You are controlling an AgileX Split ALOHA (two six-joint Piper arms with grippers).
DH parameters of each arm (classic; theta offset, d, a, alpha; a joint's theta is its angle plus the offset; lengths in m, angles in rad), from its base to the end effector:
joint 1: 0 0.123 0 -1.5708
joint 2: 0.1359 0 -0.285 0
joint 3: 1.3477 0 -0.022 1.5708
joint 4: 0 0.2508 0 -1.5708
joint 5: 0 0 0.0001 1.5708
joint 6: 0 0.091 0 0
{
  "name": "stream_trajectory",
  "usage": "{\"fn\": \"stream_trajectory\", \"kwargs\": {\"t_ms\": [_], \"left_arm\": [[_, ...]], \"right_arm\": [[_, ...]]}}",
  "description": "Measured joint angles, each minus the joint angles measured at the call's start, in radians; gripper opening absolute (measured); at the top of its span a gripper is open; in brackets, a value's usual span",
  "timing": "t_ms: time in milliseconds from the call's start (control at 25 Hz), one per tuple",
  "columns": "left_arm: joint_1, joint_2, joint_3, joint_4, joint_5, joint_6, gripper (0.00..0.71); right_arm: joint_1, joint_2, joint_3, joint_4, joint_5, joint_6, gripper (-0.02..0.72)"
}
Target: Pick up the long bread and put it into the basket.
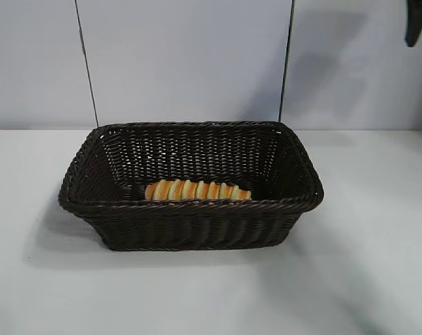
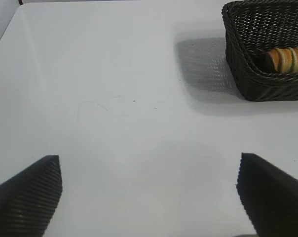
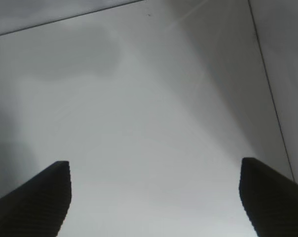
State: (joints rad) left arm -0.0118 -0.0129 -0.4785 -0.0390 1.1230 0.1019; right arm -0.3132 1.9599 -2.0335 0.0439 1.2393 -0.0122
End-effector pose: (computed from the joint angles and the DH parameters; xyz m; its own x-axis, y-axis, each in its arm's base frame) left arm -0.0072 -0.0031 0.2664 -0.5122 0.0909 -0.8540 0.0857 0.9948 0.0545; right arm 0.4101 -0.1288 0.3513 -0.8376 0.2735 -0.4728 0.2909 0.9560 0.0375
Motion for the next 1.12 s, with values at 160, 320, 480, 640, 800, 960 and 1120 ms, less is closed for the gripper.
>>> {"fn": "stream_trajectory", "kwargs": {"t_ms": [160,320,480,640,800,960,1120], "left_arm": [[0.000,0.000,0.000,0.000,0.000,-0.001,0.695],[0.000,0.000,0.000,0.000,0.000,-0.001,0.695],[0.000,0.000,0.000,0.000,0.000,-0.001,0.695],[0.000,0.000,0.000,0.000,0.000,-0.001,0.695],[0.000,0.000,0.000,0.000,0.000,-0.001,0.695],[0.000,0.000,0.000,0.000,0.000,-0.002,0.695],[0.000,0.000,0.000,0.000,0.000,-0.002,0.695]], "right_arm": [[-0.011,-0.104,0.052,0.018,0.002,-0.015,0.663],[-0.011,-0.233,0.111,0.020,0.009,-0.015,0.663],[-0.011,-0.384,0.157,0.017,0.015,-0.015,0.663],[-0.011,-0.561,0.217,0.016,0.019,-0.015,0.663],[-0.011,-0.756,0.300,0.014,0.025,-0.015,0.663],[-0.011,-0.936,0.404,0.005,0.026,-0.015,0.663],[-0.006,-1.106,0.524,-0.036,0.029,-0.015,0.663]]}}
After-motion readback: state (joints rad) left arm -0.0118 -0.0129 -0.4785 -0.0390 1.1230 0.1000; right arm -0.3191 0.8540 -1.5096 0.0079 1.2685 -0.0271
